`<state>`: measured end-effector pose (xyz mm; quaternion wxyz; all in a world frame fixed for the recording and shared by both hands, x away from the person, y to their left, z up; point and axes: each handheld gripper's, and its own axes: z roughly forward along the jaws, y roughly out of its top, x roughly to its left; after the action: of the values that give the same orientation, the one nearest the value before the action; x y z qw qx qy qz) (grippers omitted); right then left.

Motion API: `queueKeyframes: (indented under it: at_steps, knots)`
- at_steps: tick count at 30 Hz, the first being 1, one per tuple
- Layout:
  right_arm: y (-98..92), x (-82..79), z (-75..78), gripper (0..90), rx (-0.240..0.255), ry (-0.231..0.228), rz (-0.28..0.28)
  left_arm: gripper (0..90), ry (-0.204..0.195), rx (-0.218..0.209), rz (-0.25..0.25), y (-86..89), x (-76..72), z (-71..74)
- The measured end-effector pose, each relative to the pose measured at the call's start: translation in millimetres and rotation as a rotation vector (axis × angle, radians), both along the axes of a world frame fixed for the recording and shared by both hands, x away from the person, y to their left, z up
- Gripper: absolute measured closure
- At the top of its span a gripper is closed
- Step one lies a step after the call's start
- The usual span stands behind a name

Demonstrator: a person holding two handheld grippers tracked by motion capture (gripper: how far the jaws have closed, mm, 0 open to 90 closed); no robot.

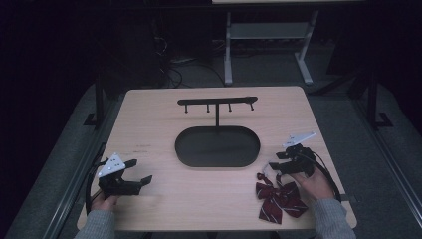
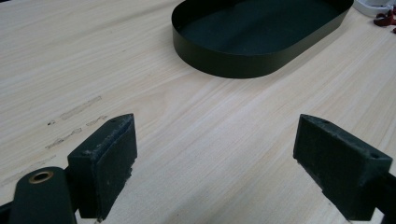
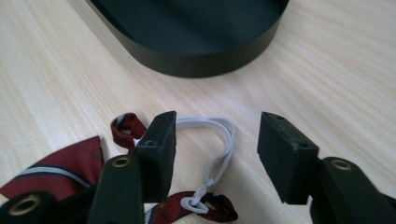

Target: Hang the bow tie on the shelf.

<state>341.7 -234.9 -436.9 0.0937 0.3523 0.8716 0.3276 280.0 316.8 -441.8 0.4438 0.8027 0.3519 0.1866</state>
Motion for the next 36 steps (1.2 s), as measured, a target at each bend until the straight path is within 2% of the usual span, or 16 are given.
queueKeyframes:
  at_steps: [3, 9, 17, 22, 31, 36]
  knots:
    - [0.1, 1.9, -4.6, 48.9, -0.016, 0.021, -0.017, 13.0, 0.000, -0.001, -0.001, -0.5, -0.1, -0.2]
    - [0.5, 2.0, -12.6, 56.7, -0.040, 0.027, -0.033, 13.0, 0.008, -0.001, 0.000, -1.2, -0.3, -0.5]
    - [-2.7, 0.3, -19.3, 63.2, -0.045, 0.047, -0.052, 13.0, 0.009, -0.002, 0.001, -1.5, 0.0, -0.9]
    - [0.0, -1.0, -19.5, 69.8, -0.067, 0.039, -0.048, 13.0, 0.009, -0.002, 0.000, -1.0, 0.1, -0.4]
    - [-1.6, -3.2, -21.6, 81.2, -0.072, 0.036, -0.053, 13.0, 0.008, 0.000, -0.007, -2.1, -0.2, -0.3]
    - [-3.2, -2.6, -22.0, 83.8, -0.065, 0.039, -0.057, 13.0, 0.009, -0.003, -0.005, -1.8, 0.1, -0.2]
